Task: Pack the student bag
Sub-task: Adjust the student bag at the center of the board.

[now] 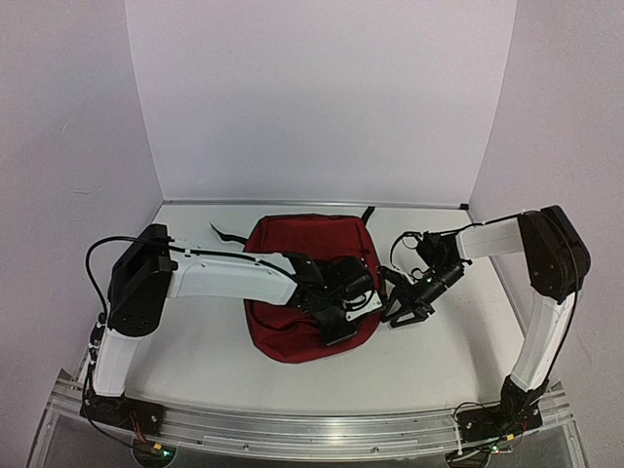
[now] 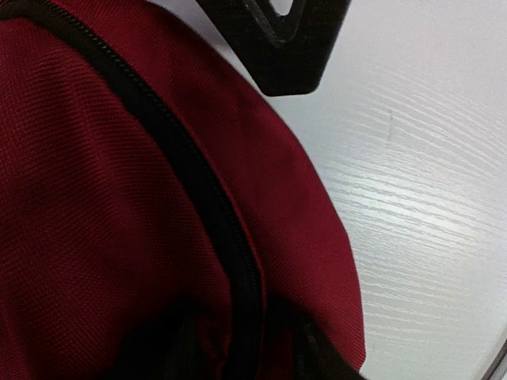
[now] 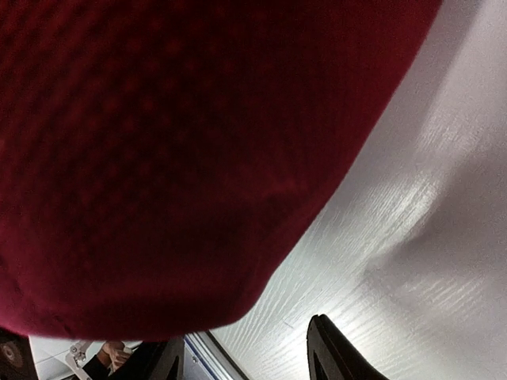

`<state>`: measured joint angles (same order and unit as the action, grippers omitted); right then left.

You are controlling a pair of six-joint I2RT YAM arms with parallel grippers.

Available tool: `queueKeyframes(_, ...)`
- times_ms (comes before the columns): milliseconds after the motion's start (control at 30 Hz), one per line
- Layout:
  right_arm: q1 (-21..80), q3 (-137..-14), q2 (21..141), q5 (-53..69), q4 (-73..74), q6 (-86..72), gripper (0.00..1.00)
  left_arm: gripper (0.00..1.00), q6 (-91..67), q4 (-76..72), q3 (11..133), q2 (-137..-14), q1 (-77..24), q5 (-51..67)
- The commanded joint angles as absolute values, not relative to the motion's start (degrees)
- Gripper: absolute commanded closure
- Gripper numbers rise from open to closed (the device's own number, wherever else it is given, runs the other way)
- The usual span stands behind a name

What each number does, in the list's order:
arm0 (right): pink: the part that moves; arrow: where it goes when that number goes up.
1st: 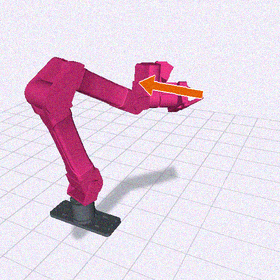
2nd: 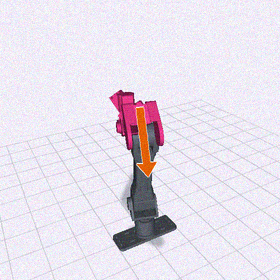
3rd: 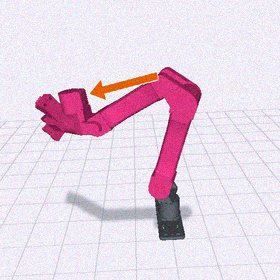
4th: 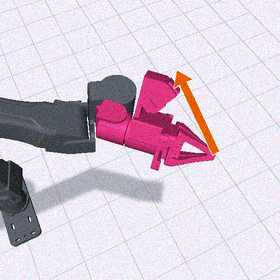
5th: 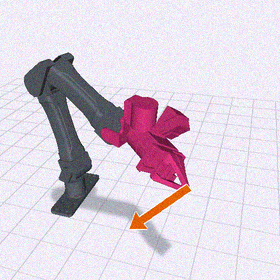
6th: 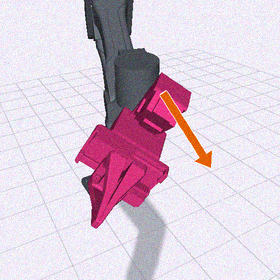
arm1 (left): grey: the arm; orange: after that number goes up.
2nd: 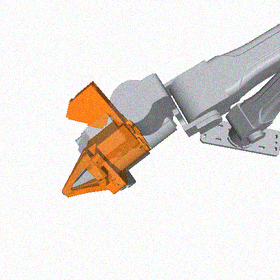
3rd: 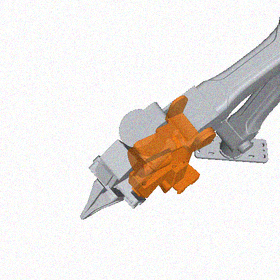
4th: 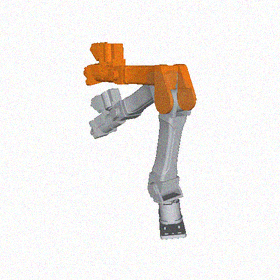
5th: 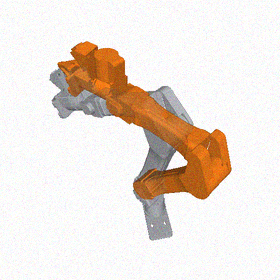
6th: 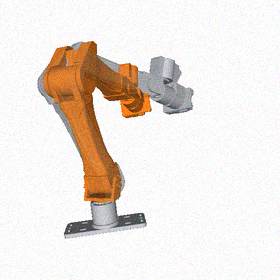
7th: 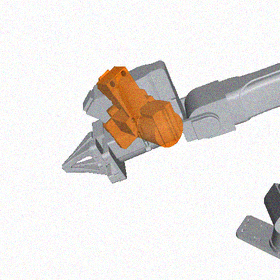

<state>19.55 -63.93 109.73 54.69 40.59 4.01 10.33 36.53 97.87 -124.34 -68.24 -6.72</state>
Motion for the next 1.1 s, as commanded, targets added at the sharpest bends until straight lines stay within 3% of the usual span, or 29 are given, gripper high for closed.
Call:
queueKeyframes(0, 19.4, -63.2, 111.5, 56.1, 31.4, -1.9, 0.43, 0.76, 9.6, 36.4, 100.8, -125.3, -68.0, -13.4)
queueKeyframes(133, 19.9, -61.9, 112.3, 56.1, 25.6, -5.1, 0.45, 0.95, 8.2, 33.9, 99.1, -121.1, -68.0, -12.5)
queueKeyframes(200, 20.2, -61.0, 112.5, 55.4, 23.2, -6.1, 0.48, 1.0, 7.1, 32.4, 97.7, -118.2, -67.9, -11.4)
queueKeyframes(400, 20.3, -60.6, 114.3, 53.8, 21.4, -6.7, 0.57, 1.0, 3.1, 27.6, 92.7, -108.6, -67.2, 2.1)
queueKeyframes(567, 20.3, -60.5, 113.3, 53.5, 21.1, -6.8, 0.58, 1.0, 0.1, 24.8, 90.9, -103.6, -66.7, 10.8)
queueKeyframes(867, 20.1, -60.2, 106.8, 50.2, 22.9, -5.1, 0.42, 1.0, -7.8, 23.7, 88.8, -104.2, -58.9, 24.4)
queueKeyframes(967, 20.0, -60.3, 103.4, 47.2, 25.7, -2.8, 0.35, 0.9, -7.7, 25.4, 89.6, -105.0, -58.8, 26.5)
queueKeyframes(1067, 19.9, -61.4, 100.1, 43.9, 29.7, 1.1, 0.28, 0.71, -9.2, 25.0, 88.4, -103.3, -58.8, 28.0)
